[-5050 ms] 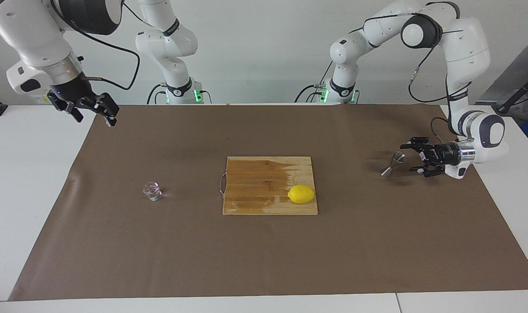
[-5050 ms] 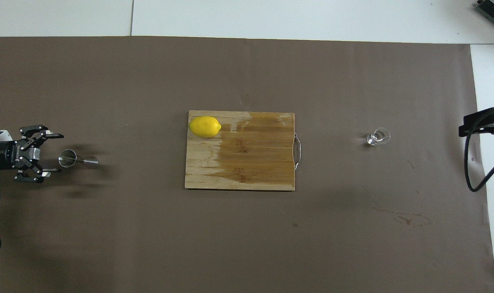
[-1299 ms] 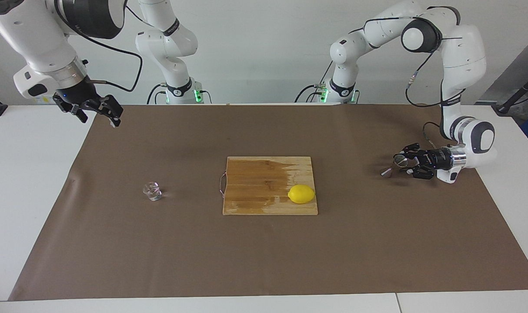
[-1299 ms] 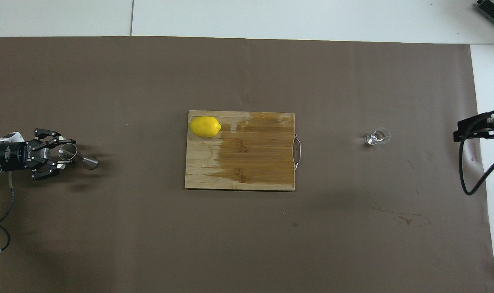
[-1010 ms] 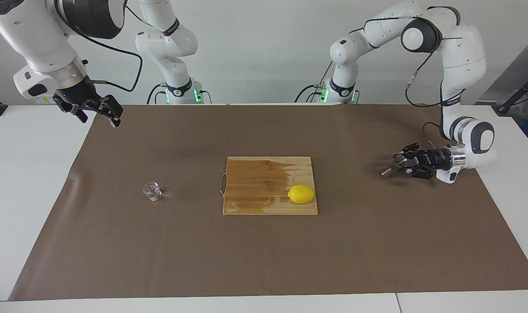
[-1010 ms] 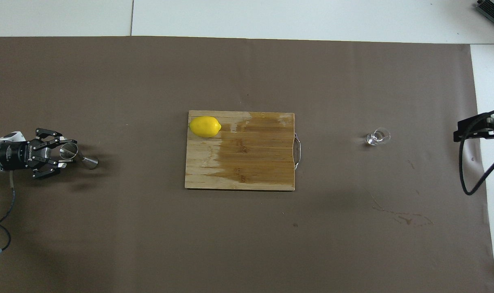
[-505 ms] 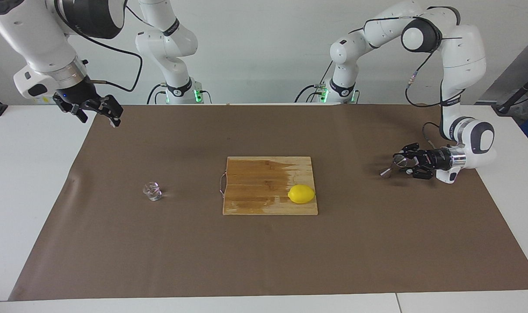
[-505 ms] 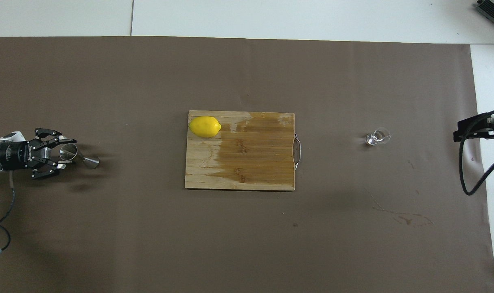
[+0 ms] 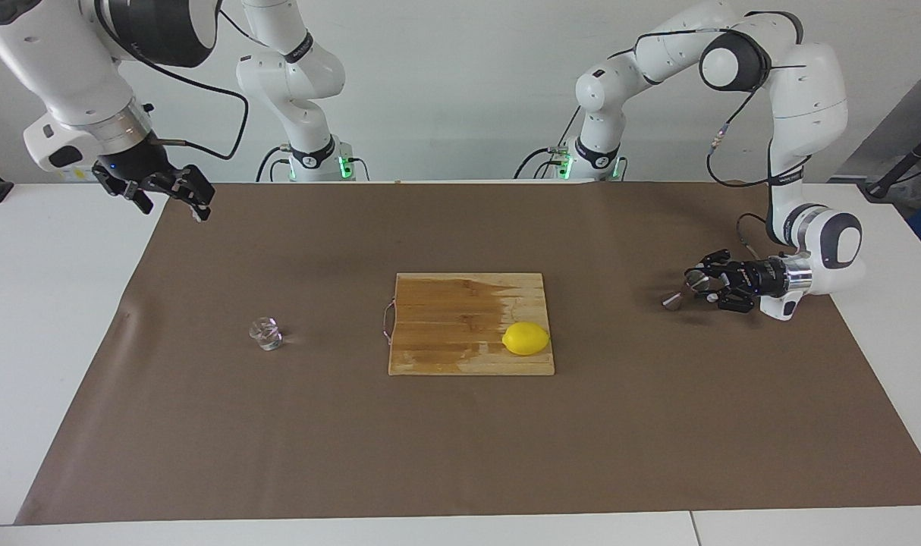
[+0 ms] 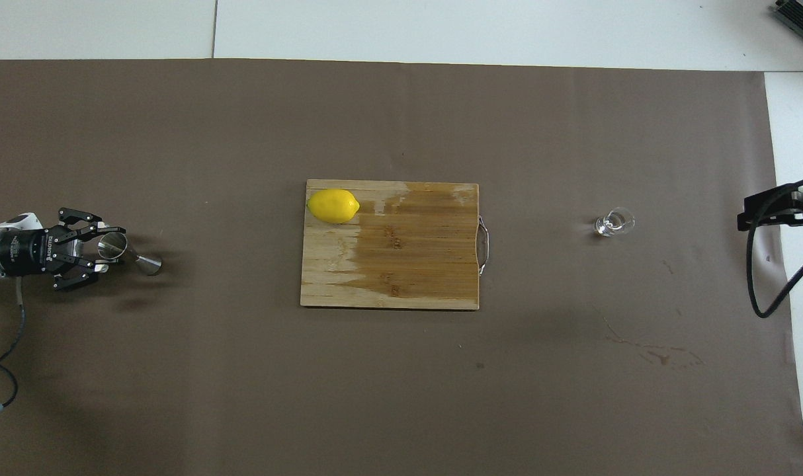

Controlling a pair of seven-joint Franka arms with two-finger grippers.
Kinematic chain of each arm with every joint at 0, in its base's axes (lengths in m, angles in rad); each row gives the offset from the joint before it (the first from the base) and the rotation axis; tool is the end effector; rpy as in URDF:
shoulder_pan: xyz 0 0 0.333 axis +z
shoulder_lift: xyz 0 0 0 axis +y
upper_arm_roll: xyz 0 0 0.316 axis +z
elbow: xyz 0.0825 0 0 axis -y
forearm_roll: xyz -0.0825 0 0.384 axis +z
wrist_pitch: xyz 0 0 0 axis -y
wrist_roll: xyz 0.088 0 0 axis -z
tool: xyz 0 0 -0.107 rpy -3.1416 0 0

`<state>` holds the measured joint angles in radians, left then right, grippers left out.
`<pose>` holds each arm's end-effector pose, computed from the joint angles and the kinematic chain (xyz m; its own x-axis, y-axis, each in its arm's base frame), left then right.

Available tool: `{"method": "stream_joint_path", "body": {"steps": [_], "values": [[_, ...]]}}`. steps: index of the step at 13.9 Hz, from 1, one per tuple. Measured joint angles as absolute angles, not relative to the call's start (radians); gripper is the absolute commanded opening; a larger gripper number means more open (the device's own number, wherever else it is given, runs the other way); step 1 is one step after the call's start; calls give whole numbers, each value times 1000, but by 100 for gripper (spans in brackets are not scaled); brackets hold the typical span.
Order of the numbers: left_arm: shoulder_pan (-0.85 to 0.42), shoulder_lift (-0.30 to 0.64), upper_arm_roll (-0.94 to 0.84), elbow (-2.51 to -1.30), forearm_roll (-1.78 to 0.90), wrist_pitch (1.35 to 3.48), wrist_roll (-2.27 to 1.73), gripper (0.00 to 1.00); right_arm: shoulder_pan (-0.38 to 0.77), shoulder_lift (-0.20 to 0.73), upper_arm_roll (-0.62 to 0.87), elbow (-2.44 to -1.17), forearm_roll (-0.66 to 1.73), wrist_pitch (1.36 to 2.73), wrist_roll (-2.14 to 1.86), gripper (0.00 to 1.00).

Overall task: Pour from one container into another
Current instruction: 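Close the left gripper around the small metal cup, then carry the metal cup with the left gripper onto the wooden board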

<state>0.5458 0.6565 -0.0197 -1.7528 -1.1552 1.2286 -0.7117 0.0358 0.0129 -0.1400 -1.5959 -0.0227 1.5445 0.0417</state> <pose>0.5514 0.1836 0.2339 -0.0473 -0.0055 -0.9989 0.9989 -0.0020 -0.0473 0.5511 -0.0596 0.6034 0.9873 -0.1459 -0.0630 -0.1444 -0.9891 0.0271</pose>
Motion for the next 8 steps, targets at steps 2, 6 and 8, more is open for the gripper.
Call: {"method": "stream_joint_path", "body": {"steps": [2,6,8], "values": [[546,656,-27,-1750,-1155,1223,-712,43,36,13,-140,-1596,-23,1544,42,100],[544,629,-80,-1742,-1163,1223,-712,43,36,13,-140,-1596,-23,1544,42,100],[534,592,-111,-1742,-1180,1223,-715,43,35,13,-140,-1597,-23,1544,41,100]]}}
